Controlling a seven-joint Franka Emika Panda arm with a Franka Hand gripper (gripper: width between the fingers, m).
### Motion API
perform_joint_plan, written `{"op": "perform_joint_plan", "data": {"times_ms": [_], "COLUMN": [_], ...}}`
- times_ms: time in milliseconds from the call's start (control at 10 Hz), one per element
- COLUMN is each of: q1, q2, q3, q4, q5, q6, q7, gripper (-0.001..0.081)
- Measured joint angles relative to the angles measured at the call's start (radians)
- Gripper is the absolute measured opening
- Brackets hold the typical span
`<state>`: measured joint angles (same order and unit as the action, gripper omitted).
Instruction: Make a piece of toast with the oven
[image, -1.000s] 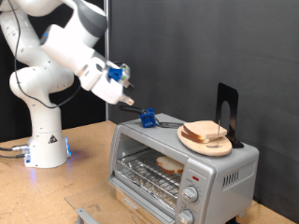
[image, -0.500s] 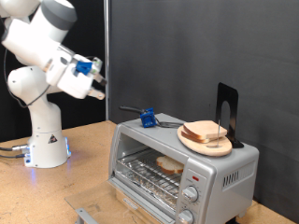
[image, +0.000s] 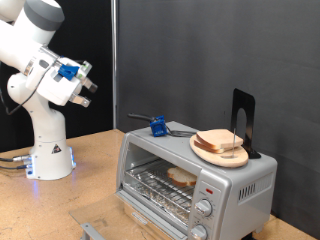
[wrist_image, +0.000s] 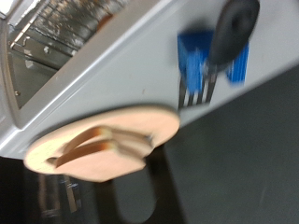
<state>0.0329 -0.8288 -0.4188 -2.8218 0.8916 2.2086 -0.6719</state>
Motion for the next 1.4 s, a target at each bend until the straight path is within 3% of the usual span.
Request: {"op": "perform_joint_plan", "data": {"times_ms": [100,300,400,500,600,700,800,1000,1200,1400], "q1": [-0.011,-0.067,-0.077,-0.069,-0.082,-0.108,-0.104,-0.105,-0.102,-0.098], "q2": [0.0,0.01,0.021,0.035,0.059,0.095,0.091,0.111,0.197,0.307], "q3": [0.001,-0.005,-0.037,-0.102,-0.137,-0.1,-0.107,-0.123,-0.126,-0.137], "q4": [0.01,0.038,0.058,0.069,0.07,0.08,0.079,0.097,0.144,0.204], "q5": [0.026,0.013,-0.02,-0.036,-0.058,-0.073,-0.064,-0.099,-0.118,-0.118], "q6": [0.002,-0.019,-0.031,-0.034,-0.032,-0.032,-0.033,-0.177,-0.302,-0.373], "q7": [0.113,0.353,0.277,0.117,0.133,0.219,0.178,0.325,0.505,0.563], "gripper": [0.0808,0.0808,0.0808,0.0808,0.0808,0.0808,0.0808,0.0808,0.0808,0.0808]}}
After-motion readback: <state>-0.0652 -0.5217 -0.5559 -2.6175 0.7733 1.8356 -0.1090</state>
